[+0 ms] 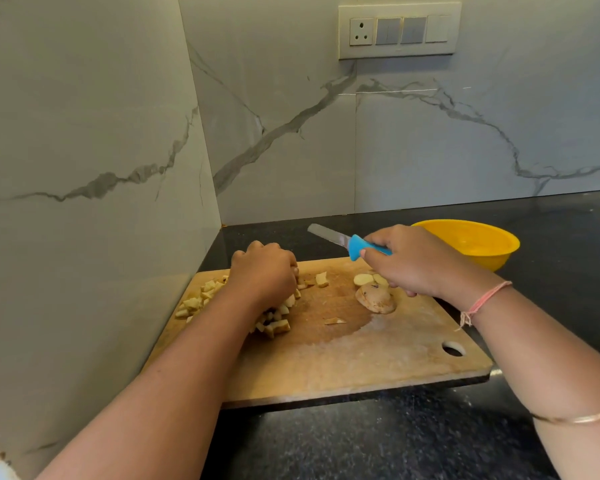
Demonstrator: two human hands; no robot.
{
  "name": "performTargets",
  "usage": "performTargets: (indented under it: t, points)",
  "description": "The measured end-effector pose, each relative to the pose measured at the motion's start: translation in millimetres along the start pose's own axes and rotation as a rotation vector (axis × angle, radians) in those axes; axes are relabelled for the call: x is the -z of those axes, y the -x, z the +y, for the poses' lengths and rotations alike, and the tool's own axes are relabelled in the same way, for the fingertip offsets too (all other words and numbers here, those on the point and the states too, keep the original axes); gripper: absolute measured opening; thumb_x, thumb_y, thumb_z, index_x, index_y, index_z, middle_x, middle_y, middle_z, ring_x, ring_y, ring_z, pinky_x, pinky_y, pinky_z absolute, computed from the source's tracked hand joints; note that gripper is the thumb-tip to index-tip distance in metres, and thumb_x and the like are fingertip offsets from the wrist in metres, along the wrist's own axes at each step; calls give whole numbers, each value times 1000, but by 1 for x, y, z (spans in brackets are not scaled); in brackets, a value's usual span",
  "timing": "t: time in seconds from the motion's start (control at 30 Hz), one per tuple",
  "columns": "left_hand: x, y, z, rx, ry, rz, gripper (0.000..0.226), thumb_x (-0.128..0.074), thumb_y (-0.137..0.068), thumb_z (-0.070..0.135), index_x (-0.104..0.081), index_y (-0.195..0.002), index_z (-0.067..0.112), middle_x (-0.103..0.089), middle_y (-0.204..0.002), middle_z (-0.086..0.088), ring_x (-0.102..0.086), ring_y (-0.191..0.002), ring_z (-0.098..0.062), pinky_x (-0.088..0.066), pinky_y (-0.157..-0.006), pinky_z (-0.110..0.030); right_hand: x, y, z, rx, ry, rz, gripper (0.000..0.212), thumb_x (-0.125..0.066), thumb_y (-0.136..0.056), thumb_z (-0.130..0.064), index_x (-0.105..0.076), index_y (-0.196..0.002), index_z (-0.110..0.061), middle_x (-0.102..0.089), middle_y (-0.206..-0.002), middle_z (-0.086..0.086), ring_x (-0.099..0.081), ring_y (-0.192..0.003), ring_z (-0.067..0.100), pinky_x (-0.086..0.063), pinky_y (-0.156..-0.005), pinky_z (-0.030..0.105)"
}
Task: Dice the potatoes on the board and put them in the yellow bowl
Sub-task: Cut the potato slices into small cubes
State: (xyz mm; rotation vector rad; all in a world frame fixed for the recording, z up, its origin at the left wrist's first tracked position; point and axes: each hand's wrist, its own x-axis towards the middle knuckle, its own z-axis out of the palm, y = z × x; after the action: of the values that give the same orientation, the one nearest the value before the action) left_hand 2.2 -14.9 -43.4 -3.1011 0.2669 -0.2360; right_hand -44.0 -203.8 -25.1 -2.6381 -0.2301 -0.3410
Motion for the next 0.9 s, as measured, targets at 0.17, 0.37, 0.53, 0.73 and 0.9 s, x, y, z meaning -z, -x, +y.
performTargets:
  t: [0.17,0.37,0.53,0.73,0.9]
  points:
    - [6,5,2,56,77,68,18,-57,-94,37,-67,-108,34,-53,-129,3,-40,-124,-23,-38,-98,-40,-2,-1,4,14,-28,92,37,-42,-99,-32,-53,-130,-17,-47,-69,-9,-43,-55,5,-34,-50,16]
    - [-1,3,16,-5,202,64,33,-51,-96,25,-55,-127,34,-54,-133,6,-44,-125,-20,-35,-104,-43,-3,0,6,-5,-47,63,36,-42,-99,-31,-54,-129,-17,-49,-69,-8,-47,-54,7,-37,-47,15]
    - [-9,-1,32,-107,172,-46,33,-45,-99,33,-55,-130,32,-58,-130,7,-53,-115,-15,-42,-102,-42,-6,1,6,18,-46,63,37,-42,-99,-31,-54,-130,-17,-53,-75,-5,-46,-56,6,-37,-50,16]
    - [-5,-2,31,-69,241,-28,20,-54,-94,16,-63,-110,23,-62,-114,2,-56,-101,-14,-47,-99,-40,-6,-1,7,10,-51,80,35,-42,-98,-30,-55,-127,-16,-58,-84,-1,-49,-58,8,-37,-48,15]
    - [2,-1,14,26,94,-31,23,-53,-94,18,-63,-109,32,-61,-118,5,-54,-110,-18,-39,-103,-43,-4,-2,9,-8,-51,92,33,-43,-98,-31,-57,-123,-16,-56,-76,-3,-50,-55,9,-38,-47,16]
